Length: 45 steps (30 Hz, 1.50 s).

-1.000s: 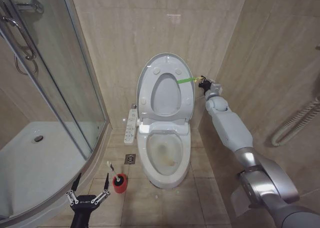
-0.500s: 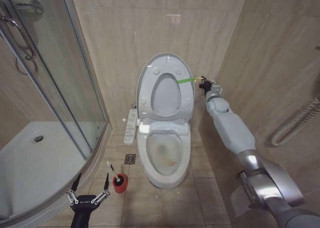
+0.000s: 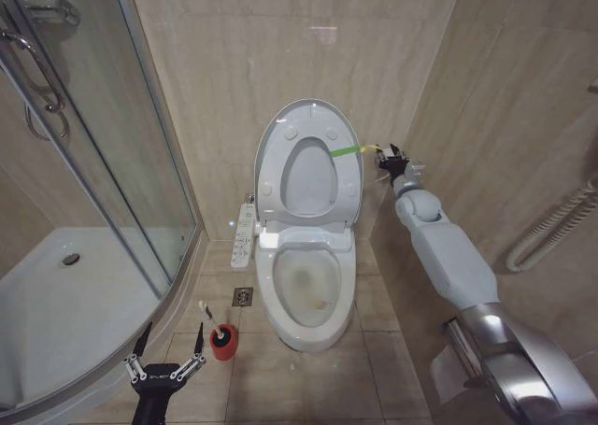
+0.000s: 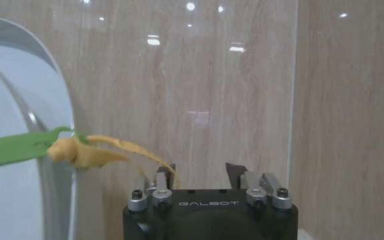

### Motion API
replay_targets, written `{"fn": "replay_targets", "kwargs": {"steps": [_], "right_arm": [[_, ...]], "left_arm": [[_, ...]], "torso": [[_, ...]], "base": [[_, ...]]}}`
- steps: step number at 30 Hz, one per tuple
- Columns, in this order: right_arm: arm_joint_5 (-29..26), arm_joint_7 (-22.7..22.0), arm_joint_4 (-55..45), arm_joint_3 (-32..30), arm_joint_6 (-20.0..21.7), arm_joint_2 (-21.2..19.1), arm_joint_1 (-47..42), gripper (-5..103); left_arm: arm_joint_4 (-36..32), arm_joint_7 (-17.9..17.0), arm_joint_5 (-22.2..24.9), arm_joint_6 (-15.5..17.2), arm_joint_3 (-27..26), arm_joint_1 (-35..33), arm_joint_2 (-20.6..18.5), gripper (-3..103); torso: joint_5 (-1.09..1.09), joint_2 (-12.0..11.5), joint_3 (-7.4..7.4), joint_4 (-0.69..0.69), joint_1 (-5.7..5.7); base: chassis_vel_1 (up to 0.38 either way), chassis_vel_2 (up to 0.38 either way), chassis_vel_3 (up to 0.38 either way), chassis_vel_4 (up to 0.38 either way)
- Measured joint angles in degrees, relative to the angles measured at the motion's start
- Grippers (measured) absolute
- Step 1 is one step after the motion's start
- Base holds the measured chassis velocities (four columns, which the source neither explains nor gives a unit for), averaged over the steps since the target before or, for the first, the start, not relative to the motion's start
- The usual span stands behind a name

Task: Open the toilet lid, clean the toilet bowl with a toilet brush, close the toilet lid, and flush.

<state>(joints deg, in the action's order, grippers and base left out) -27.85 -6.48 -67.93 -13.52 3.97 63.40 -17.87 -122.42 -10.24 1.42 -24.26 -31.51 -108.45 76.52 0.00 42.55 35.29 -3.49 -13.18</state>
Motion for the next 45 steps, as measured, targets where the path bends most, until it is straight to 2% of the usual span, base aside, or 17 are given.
{"fn": "replay_targets", "kwargs": {"steps": [6,7,13,14,30,36,37,42,43,45], "right_arm": [[-0.6,-0.4,-3.3,-0.9,0.6,-0.7,-3.2,52],[-0.7,-0.5,-4.0,-1.2,0.6,-0.9,-4.1,80],[-1.4,-0.8,-7.7,-2.6,1.1,-1.9,-7.8,80],[-1.5,-0.8,-8.3,-2.8,1.1,-2.1,-8.3,91],[-3.6,-0.9,-17.1,-5.4,2.6,-6.0,-13.9,91],[-3.8,-0.9,-18.9,-5.9,2.8,-6.3,-15.2,91],[-3.9,-0.9,-19.3,-6.0,2.9,-6.4,-15.5,96],[-3.9,-1.4,-19.4,-4.4,3.5,-6.1,-14.8,96],[-3.8,-1.8,-19.0,-3.7,3.7,-5.7,-14.0,93],[-3.8,-2.1,-18.4,-2.9,3.9,-5.3,-13.0,93]], "left_arm": [[0.0,0.0,0.0,0.0,0.0,0.0,0.0,100],[0.0,0.0,0.0,0.0,0.0,0.0,0.0,100],[0.0,0.0,0.0,0.0,0.0,0.0,0.0,100],[0.0,0.0,0.0,0.0,0.0,0.0,0.0,100],[0.0,0.0,0.0,0.0,0.0,0.0,0.0,100],[0.0,0.0,0.0,0.0,0.0,0.0,0.0,100],[0.0,0.0,0.0,0.0,0.0,0.0,0.0,100],[0.0,0.0,0.0,0.0,0.0,0.0,0.0,100],[0.0,0.0,0.0,0.0,0.0,0.0,0.0,100],[0.0,0.0,0.0,0.0,0.0,0.0,0.0,100]], "torso": [[0.00,0.0,0.00,0.00,0.00],[0.00,0.0,0.00,0.00,0.00],[-0.01,0.0,0.00,0.01,0.00],[-0.01,0.0,0.00,0.01,0.00],[0.00,0.0,0.00,0.00,0.00],[0.00,0.0,-0.01,0.00,0.00],[0.00,0.0,0.00,0.00,0.00],[0.01,0.0,0.00,-0.01,0.00],[0.00,0.0,0.00,0.00,0.00],[-0.01,0.0,0.00,0.01,0.01]], "base": [[0.000,0.000,0.000,0.000],[0.000,0.000,0.000,0.000],[0.000,0.000,0.000,0.000],[0.000,0.000,0.000,0.000],[0.000,0.000,0.000,0.000],[0.000,0.000,0.000,0.000],[0.000,0.000,0.000,0.000],[0.000,0.000,0.000,0.000],[0.000,0.000,0.000,0.000],[0.000,0.000,0.000,0.000]]}}
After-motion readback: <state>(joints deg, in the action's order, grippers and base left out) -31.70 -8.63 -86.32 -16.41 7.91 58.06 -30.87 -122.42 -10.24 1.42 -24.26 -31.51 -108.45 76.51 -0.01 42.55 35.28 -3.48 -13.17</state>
